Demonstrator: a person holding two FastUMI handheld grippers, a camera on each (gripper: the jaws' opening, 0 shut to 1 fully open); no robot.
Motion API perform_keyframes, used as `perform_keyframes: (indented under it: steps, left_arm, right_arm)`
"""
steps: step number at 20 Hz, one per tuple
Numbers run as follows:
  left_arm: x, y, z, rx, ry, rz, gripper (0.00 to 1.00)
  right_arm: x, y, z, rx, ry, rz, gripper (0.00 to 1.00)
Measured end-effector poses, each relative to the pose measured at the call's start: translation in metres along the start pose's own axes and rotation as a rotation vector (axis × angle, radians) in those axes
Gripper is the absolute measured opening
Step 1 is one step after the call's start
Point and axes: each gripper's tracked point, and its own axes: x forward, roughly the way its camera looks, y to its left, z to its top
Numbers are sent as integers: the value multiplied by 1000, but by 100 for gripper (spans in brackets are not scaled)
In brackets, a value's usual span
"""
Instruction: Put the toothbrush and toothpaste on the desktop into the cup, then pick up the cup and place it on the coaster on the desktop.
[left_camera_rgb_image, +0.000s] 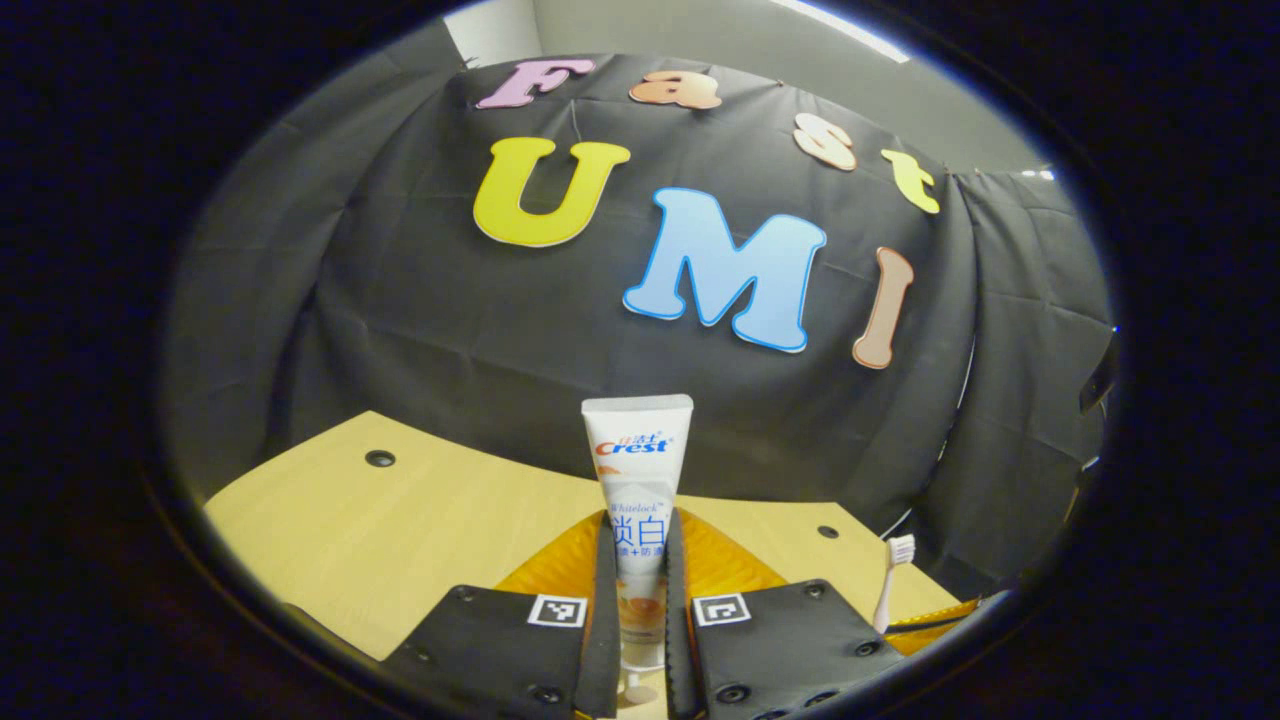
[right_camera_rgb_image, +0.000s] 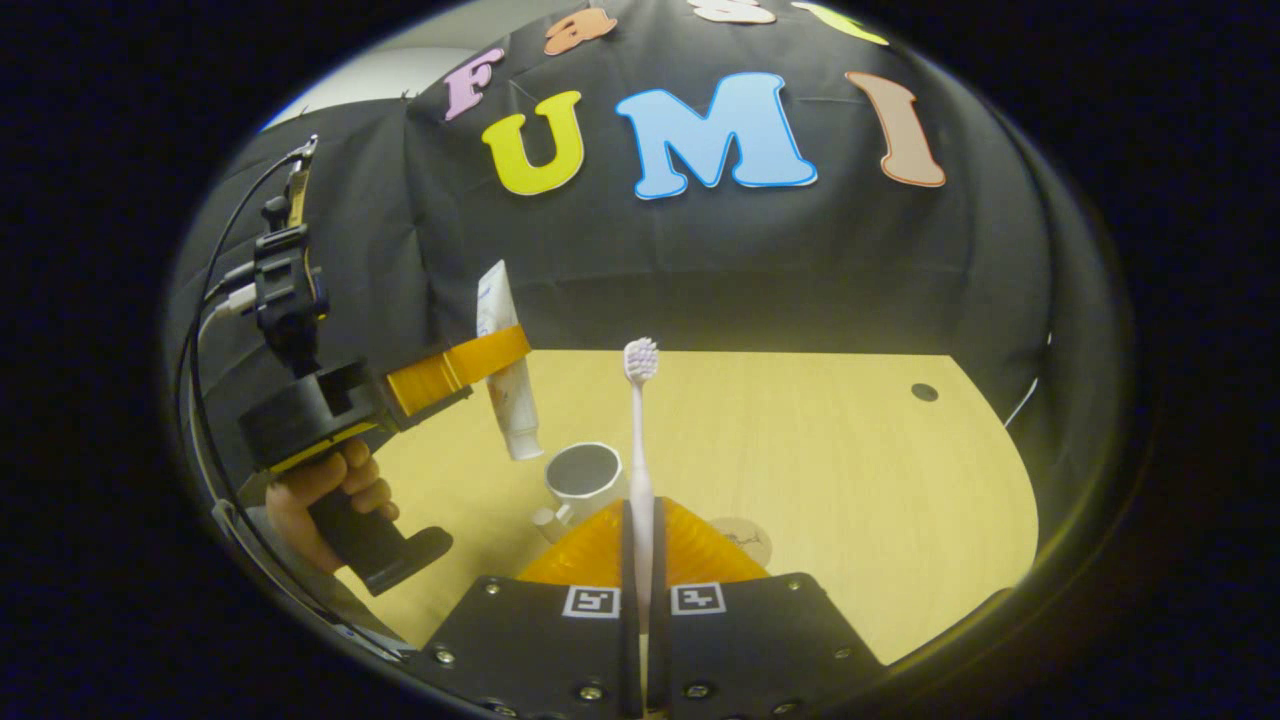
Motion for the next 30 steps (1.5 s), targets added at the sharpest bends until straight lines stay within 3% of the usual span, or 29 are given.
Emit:
perform_keyframes:
  steps: [6,16,18,20,23,25,28,30]
  left_arm:
    - [39,3,-48,-6,73,-21,24]
    - [34,16,-93,55,198,2,31]
    - [31,18,-101,46,230,-6,38]
    - [27,18,-107,39,252,-4,63]
    - [19,14,-99,37,238,-9,63]
    - [14,13,-100,39,247,-13,80]
    - [2,17,-101,47,262,-3,79]
    - [-8,20,-104,49,279,3,86]
  right_arm:
    - [7,-6,-3,14,22,-20,4]
    - [15,-2,-5,38,45,-3,4]
    - [15,-1,-6,37,48,0,4]
    - [16,0,-4,40,47,5,4]
    - [18,2,-1,46,37,18,4]
    - [21,4,7,55,19,30,4]
    - [32,9,24,71,-21,59,4]
    - [41,14,38,87,-57,86,4]
